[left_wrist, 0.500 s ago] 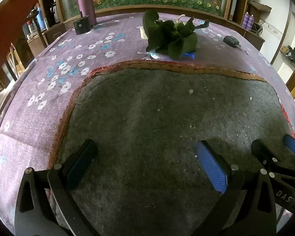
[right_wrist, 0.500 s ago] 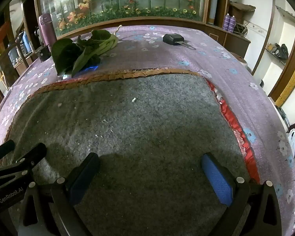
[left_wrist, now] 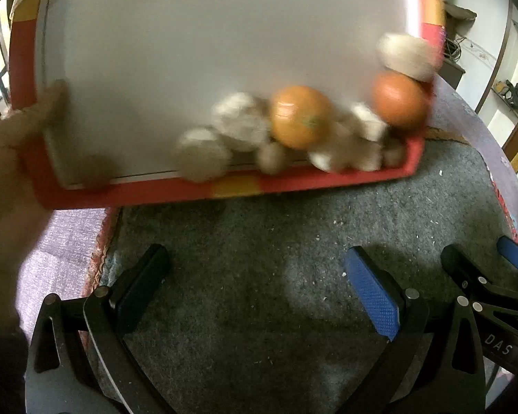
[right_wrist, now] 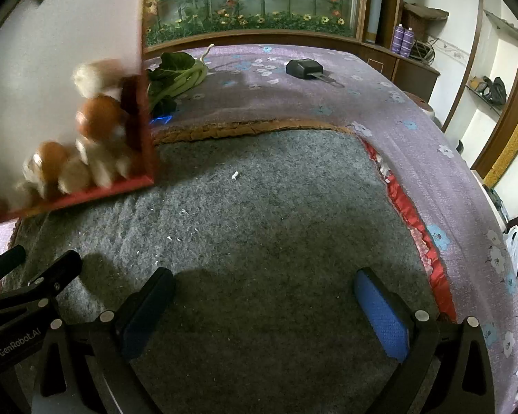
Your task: Organize fruits
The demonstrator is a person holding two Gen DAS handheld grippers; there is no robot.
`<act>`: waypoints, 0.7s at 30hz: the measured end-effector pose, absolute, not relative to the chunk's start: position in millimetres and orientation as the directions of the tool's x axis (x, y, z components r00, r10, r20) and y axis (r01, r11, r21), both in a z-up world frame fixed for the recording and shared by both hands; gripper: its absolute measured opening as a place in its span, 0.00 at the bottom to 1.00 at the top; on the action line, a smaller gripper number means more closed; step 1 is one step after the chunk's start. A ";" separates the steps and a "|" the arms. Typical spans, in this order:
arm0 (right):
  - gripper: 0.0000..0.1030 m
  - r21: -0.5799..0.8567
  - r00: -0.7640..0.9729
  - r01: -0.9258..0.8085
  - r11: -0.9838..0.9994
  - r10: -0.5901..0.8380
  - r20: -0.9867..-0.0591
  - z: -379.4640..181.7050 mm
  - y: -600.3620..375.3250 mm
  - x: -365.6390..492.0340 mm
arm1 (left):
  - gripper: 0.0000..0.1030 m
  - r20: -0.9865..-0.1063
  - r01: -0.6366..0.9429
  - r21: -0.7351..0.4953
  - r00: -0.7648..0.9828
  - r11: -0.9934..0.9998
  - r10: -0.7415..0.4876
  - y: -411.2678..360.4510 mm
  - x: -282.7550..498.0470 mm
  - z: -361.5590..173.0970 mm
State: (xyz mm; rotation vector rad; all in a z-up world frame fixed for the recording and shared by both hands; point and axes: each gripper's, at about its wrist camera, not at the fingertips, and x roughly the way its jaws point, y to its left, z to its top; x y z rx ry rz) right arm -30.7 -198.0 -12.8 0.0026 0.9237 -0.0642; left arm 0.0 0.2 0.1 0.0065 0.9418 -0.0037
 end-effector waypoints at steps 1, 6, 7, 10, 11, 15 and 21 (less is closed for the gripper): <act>1.00 -0.025 0.601 0.057 0.998 -0.054 -0.797 -11.5 -198.8 -31.2 | 1.00 -0.809 0.006 0.004 0.588 1.000 0.000 0.2 0.0 0.1; 1.00 -0.029 0.600 0.057 0.998 -0.057 -0.798 -7.1 -202.1 -34.5 | 1.00 -0.809 0.006 0.004 0.588 1.000 0.000 -0.3 0.6 -0.5; 1.00 -0.031 0.599 0.057 0.998 -0.059 -0.798 -10.0 -198.5 -34.1 | 1.00 -0.808 0.006 0.004 0.589 1.000 0.000 0.3 2.6 -1.5; 1.00 -0.032 0.599 0.056 0.998 -0.060 -0.799 -13.5 -192.2 -28.7 | 1.00 -0.810 0.010 0.002 0.587 1.000 -0.004 2.6 0.5 -3.3; 1.00 -0.031 0.599 0.057 0.998 -0.059 -0.799 -12.4 -193.0 -29.3 | 1.00 -0.809 0.010 0.002 0.587 1.000 -0.004 4.0 -2.8 -6.1; 1.00 -0.030 0.598 0.056 0.998 -0.058 -0.799 -18.0 -197.5 -24.9 | 1.00 -0.809 0.009 0.002 0.588 1.000 -0.004 3.3 1.9 -1.4; 1.00 -0.028 0.598 0.054 0.998 -0.055 -0.799 -17.6 -203.0 -25.3 | 1.00 -0.809 0.009 0.000 0.588 1.000 -0.005 -2.1 2.9 -2.2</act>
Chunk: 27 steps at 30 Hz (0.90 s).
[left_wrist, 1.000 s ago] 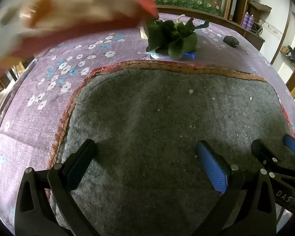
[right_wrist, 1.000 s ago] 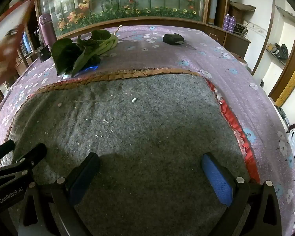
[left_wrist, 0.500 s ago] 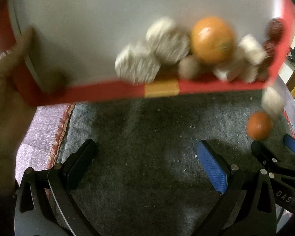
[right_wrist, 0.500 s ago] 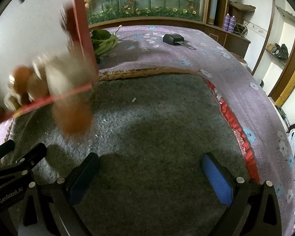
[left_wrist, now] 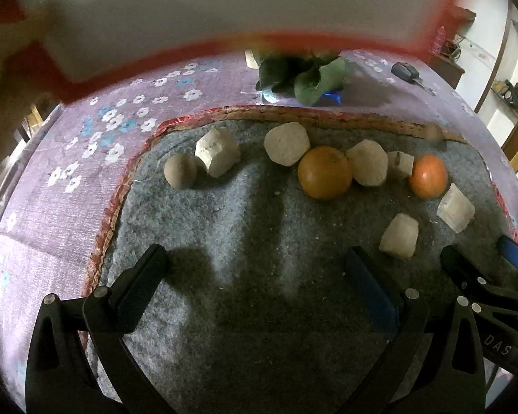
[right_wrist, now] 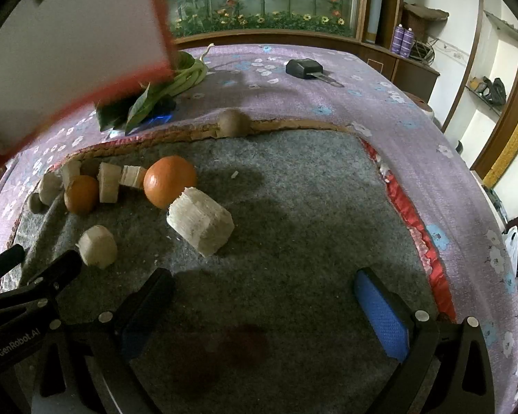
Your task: Organize fruits
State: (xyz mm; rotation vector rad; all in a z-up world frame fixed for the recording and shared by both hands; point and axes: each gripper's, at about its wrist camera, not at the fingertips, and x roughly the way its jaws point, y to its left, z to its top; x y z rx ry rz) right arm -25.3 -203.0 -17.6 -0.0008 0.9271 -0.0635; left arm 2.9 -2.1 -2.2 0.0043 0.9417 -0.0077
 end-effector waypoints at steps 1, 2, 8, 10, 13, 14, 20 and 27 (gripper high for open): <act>1.00 -0.028 0.598 0.054 0.998 -0.055 -0.799 -17.6 -203.0 -25.3 | 1.00 -0.809 0.009 0.000 0.588 1.000 -0.005 -2.3 3.1 -2.0; 1.00 -0.028 0.598 0.055 0.998 -0.055 -0.799 -17.6 -203.0 -25.3 | 1.00 -0.808 0.009 -0.005 0.589 1.000 -0.009 -2.3 2.5 -2.0; 1.00 -0.028 0.599 0.055 0.998 -0.056 -0.799 -17.1 -203.1 -25.6 | 1.00 -0.808 0.009 -0.001 0.589 1.000 -0.006 -2.4 2.6 -2.0; 1.00 -0.029 0.599 0.055 0.998 -0.056 -0.799 -17.0 -203.1 -25.7 | 1.00 -0.809 0.009 -0.001 0.588 1.000 -0.006 -2.4 2.6 -2.1; 1.00 -0.029 0.599 0.055 0.998 -0.056 -0.799 -17.0 -203.2 -25.8 | 1.00 -0.809 0.009 0.000 0.588 1.000 -0.005 -2.5 2.6 -2.0; 1.00 -0.029 0.599 0.055 0.998 -0.056 -0.799 -17.1 -203.3 -25.8 | 1.00 -0.809 0.009 0.000 0.588 1.000 -0.005 -2.4 2.6 -2.1; 1.00 -0.029 0.599 0.055 0.998 -0.056 -0.799 -17.2 -203.5 -25.9 | 1.00 -0.809 0.009 -0.005 0.587 1.000 -0.009 -2.7 2.3 -2.4; 1.00 -0.029 0.599 0.055 0.998 -0.056 -0.799 -17.6 -203.8 -26.2 | 1.00 -0.810 0.008 -0.001 0.587 1.000 -0.006 -3.0 2.2 -2.1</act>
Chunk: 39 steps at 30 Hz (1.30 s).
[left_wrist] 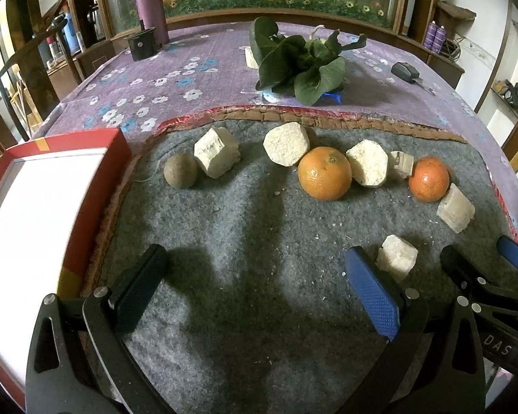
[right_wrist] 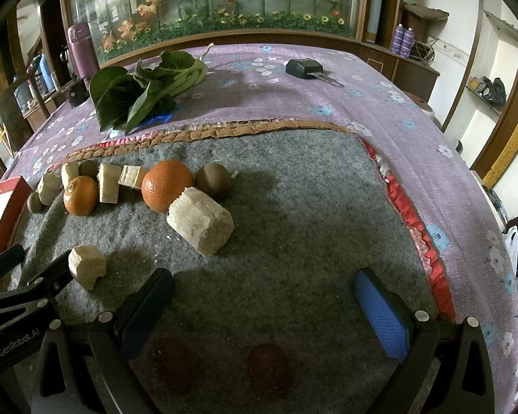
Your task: Organize fruits
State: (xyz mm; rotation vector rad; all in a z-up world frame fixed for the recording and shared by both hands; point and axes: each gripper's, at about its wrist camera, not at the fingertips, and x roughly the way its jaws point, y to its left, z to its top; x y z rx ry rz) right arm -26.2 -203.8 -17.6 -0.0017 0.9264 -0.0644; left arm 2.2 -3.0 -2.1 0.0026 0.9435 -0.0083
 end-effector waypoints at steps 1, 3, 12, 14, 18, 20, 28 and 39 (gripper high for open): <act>1.00 -0.029 0.599 0.055 0.998 -0.056 -0.799 -17.6 -203.8 -26.3 | 1.00 -0.810 0.008 -0.001 0.587 1.000 -0.006 -2.8 2.3 -2.4; 1.00 -0.029 0.599 0.055 0.998 -0.057 -0.799 -17.6 -203.7 -26.2 | 1.00 -0.809 0.008 -0.001 0.587 1.000 -0.006 -3.0 2.2 -2.1; 1.00 -0.022 0.559 -0.080 0.997 0.027 -0.829 -15.7 -208.8 -28.2 | 1.00 -0.812 0.005 -0.003 0.584 1.000 -0.006 -1.1 0.5 -0.1; 0.97 0.009 0.574 -0.126 0.992 0.081 -0.815 -10.6 -217.8 -39.9 | 1.00 -0.823 0.054 -0.002 0.567 0.999 -0.032 -0.2 -3.2 0.2; 0.97 0.077 0.662 -0.194 0.978 0.189 -0.725 9.4 -242.3 -71.9 | 1.00 -0.839 0.122 0.010 0.541 0.993 -0.058 8.9 -29.9 7.8; 0.97 0.086 0.697 -0.204 0.975 0.207 -0.686 19.7 -255.1 -85.3 | 1.00 -0.798 0.121 -0.004 0.598 0.993 -0.076 18.2 -51.8 15.5; 0.96 0.103 0.694 -0.278 0.955 0.274 -0.666 26.5 -258.1 -101.8 | 1.00 -0.733 0.173 0.079 0.677 0.982 -0.060 40.5 -112.6 41.9; 0.87 0.067 0.638 -0.311 0.948 0.260 -0.725 14.0 -222.9 -56.3 | 1.00 -0.684 0.147 0.094 0.728 0.985 -0.043 51.1 -116.7 60.6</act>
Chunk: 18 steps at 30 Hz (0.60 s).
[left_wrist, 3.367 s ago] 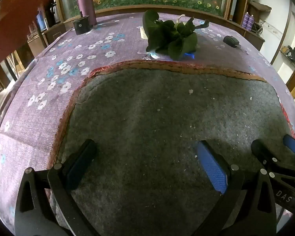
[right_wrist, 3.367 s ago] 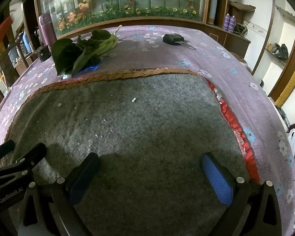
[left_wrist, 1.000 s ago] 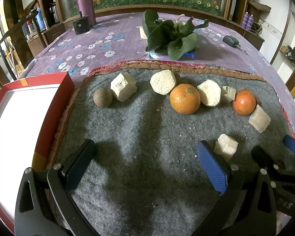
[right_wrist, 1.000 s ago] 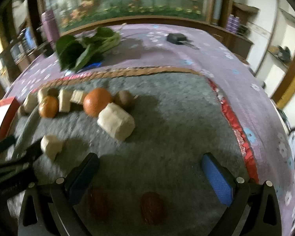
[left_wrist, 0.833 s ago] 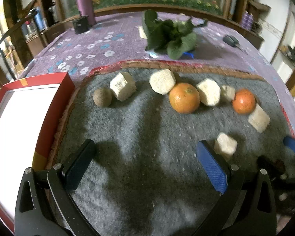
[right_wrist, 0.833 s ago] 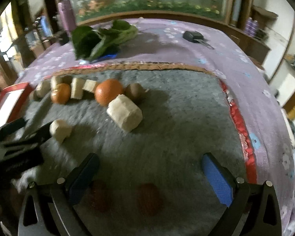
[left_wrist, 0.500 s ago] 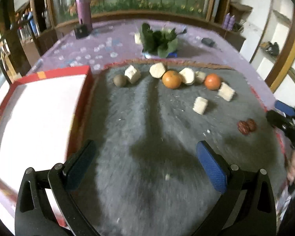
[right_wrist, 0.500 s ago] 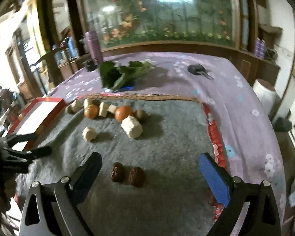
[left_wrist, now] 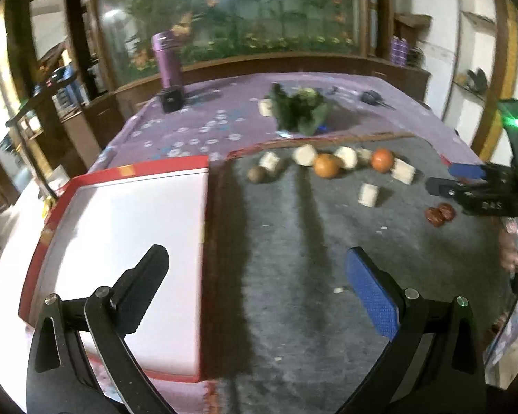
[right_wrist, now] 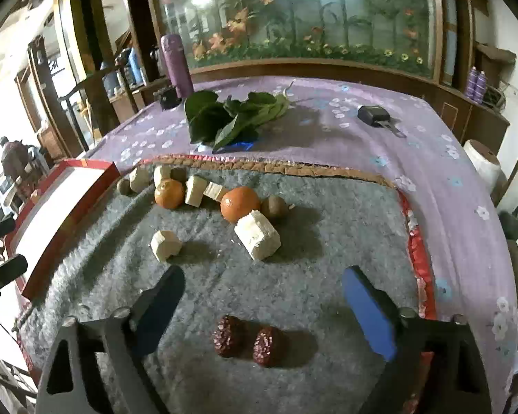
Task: Organize fruits
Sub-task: 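Move both grippers toward the two red dates on the mat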
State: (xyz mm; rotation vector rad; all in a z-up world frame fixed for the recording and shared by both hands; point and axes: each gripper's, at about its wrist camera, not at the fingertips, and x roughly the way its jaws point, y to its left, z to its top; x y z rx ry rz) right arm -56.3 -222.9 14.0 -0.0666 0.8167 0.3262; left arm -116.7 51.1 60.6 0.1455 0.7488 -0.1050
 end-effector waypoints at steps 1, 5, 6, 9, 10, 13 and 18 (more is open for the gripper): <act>0.86 0.069 0.633 -0.311 0.948 0.260 -0.729 13.1 -225.4 -57.6 | 1.00 -0.684 0.174 0.097 0.727 0.980 -0.061 43.7 -116.5 59.6; 0.82 0.128 0.602 -0.322 0.938 0.307 -0.737 7.6 -244.8 -79.6 | 1.00 -0.677 0.263 0.127 0.728 0.956 -0.110 12.7 -109.5 51.5; 0.79 0.143 0.592 -0.333 0.932 0.325 -0.738 6.1 -245.4 -83.8 | 1.00 -0.682 0.284 0.123 0.720 0.951 -0.127 6.1 -103.8 48.3; 0.65 0.143 0.557 -0.362 0.921 0.337 -0.759 -1.4 -239.2 -92.2 | 1.00 -0.700 0.303 0.124 0.702 0.945 -0.133 -6.3 -87.8 39.2; 0.62 0.134 0.554 -0.363 0.922 0.329 -0.765 -4.3 -236.5 -92.8 | 0.99 -0.707 0.307 0.116 0.694 0.944 -0.139 -8.9 -82.3 35.8; 0.57 0.136 0.527 -0.367 0.920 0.326 -0.785 -14.1 -231.6 -88.3 | 0.93 -0.717 0.313 0.078 0.678 0.946 -0.165 -10.2 -74.8 32.4; 0.53 0.201 0.514 -0.358 0.912 0.373 -0.772 -11.0 -239.3 -83.4 | 0.83 -0.695 0.369 0.064 0.683 0.927 -0.224 -20.7 -73.3 34.7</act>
